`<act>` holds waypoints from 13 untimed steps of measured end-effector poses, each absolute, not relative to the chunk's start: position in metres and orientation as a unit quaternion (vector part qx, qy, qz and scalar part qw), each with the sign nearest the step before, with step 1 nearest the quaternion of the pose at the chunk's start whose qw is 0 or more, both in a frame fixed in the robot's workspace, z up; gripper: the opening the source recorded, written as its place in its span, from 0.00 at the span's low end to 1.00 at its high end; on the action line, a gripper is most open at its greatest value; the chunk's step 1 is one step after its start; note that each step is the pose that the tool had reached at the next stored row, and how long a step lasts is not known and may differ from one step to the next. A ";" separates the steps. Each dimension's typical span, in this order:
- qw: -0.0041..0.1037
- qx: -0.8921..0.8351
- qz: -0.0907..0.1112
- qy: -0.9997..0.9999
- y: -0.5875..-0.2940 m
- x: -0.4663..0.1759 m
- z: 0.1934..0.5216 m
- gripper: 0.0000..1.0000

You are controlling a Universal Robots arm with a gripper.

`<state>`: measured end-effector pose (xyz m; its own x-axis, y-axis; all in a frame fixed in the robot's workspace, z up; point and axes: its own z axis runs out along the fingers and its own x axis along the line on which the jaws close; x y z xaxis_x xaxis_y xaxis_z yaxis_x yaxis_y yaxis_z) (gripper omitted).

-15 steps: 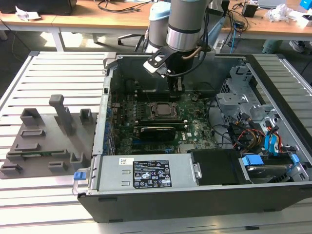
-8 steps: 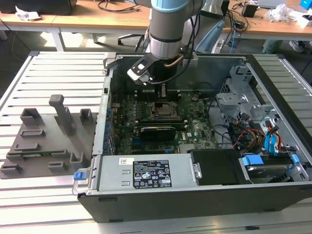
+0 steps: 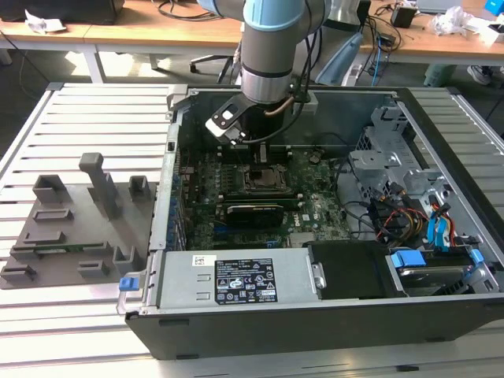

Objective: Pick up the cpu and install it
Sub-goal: 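Close the cpu cover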

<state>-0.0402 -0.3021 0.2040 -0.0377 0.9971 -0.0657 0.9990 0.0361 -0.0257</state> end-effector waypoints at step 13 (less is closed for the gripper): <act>0.013 0.693 -0.033 0.720 -0.302 -0.021 0.236 0.11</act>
